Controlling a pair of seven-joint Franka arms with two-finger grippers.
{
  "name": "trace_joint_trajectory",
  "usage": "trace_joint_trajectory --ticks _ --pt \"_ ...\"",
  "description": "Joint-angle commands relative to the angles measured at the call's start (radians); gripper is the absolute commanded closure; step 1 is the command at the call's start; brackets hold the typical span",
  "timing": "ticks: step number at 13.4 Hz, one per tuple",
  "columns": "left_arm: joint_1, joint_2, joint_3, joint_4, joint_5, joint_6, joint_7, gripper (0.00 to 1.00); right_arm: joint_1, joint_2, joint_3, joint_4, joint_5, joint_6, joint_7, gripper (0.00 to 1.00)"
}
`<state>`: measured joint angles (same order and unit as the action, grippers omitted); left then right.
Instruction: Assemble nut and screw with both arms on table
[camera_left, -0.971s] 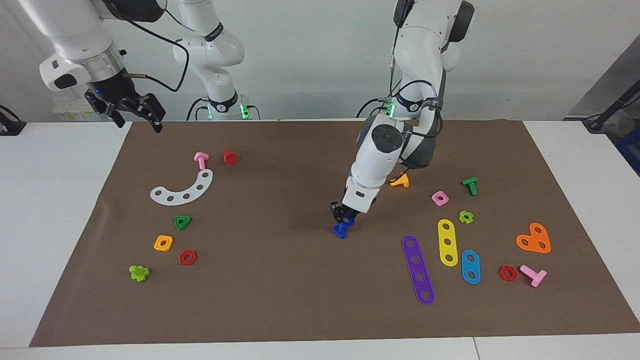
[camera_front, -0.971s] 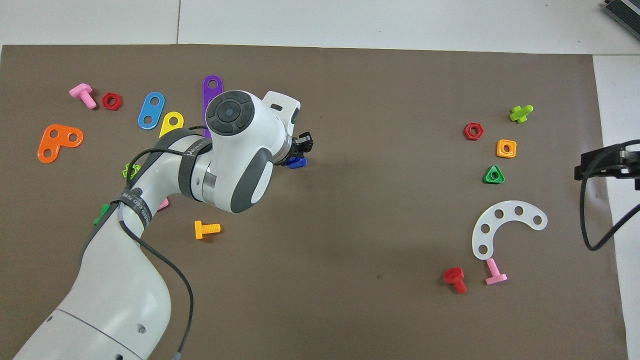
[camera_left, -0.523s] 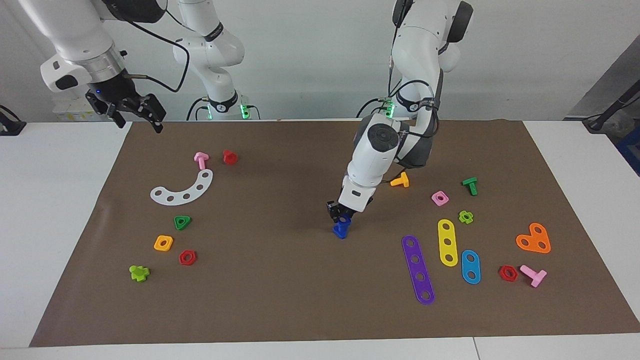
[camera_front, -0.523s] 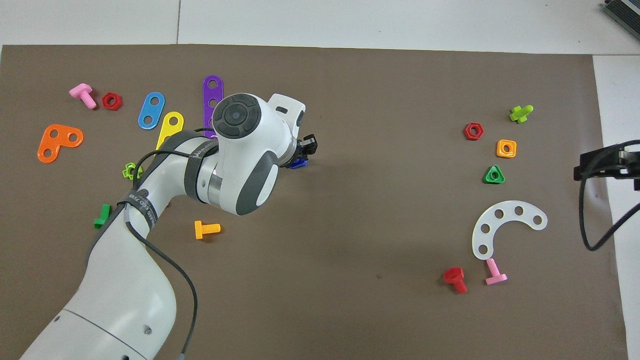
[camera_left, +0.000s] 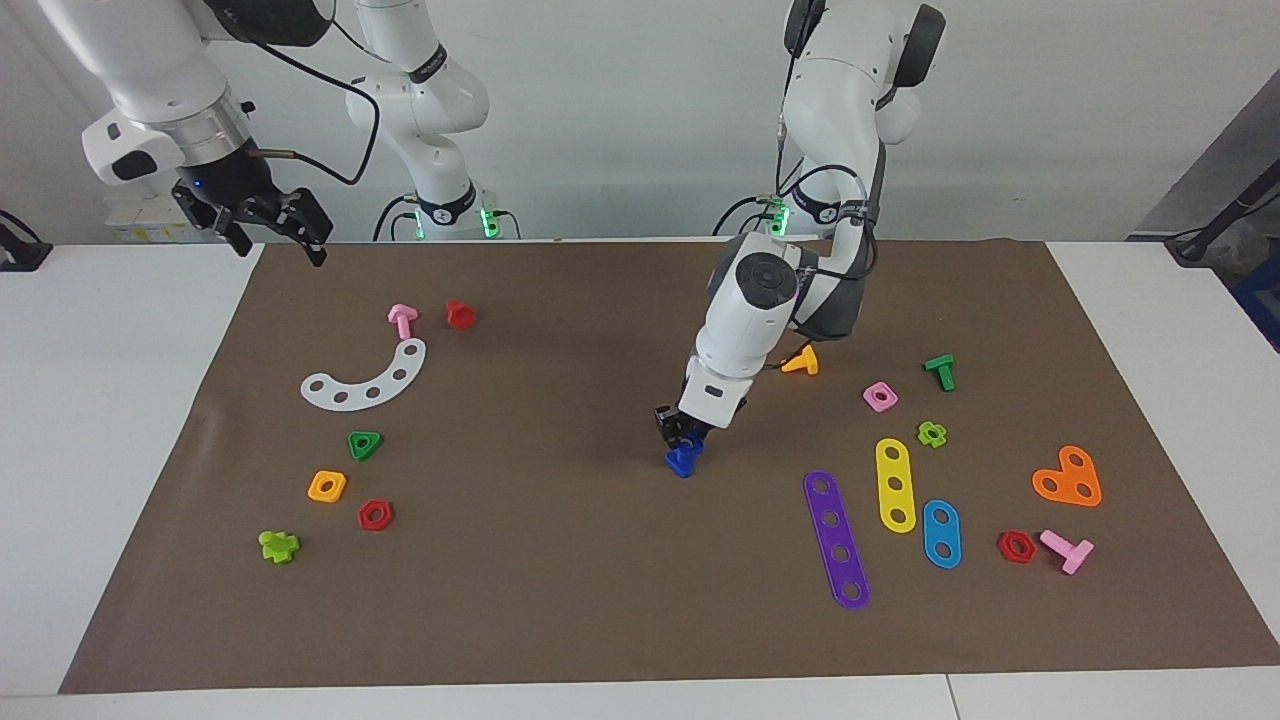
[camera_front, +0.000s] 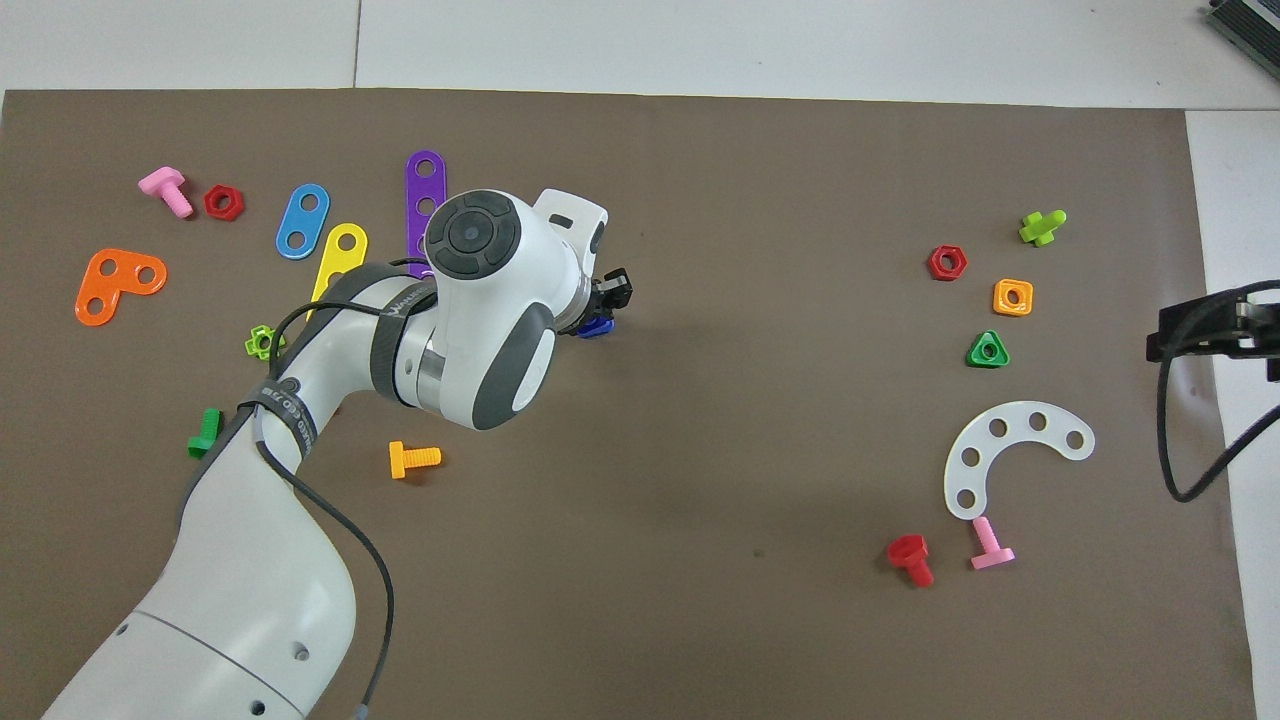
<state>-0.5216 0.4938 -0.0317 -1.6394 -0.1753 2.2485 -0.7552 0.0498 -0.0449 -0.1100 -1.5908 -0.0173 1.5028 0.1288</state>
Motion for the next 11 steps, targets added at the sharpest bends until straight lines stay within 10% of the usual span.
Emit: trace_joint_trajectory --ticks 1,5,7,8,11 --pt "-0.024 0.011 0.018 -0.017 -0.007 0.037 -0.01 0.99 -0.007 -0.029 0.006 -0.035 0.008 0.027 -0.024 0.0" --pt "-0.025 0.023 0.018 -0.02 0.008 0.037 -0.01 0.88 -0.007 -0.03 0.007 -0.037 0.008 0.027 -0.024 0.0" --pt "-0.026 0.023 0.018 -0.02 0.032 0.033 -0.01 0.15 -0.007 -0.03 0.006 -0.037 0.008 0.027 -0.024 0.0" --pt "-0.026 0.023 0.018 -0.014 0.06 0.019 -0.009 0.0 -0.007 -0.03 0.006 -0.037 0.008 0.027 -0.024 0.0" --pt "-0.011 0.029 0.019 0.048 0.074 -0.061 -0.006 0.0 -0.007 -0.035 0.007 -0.04 0.008 0.027 -0.024 0.0"
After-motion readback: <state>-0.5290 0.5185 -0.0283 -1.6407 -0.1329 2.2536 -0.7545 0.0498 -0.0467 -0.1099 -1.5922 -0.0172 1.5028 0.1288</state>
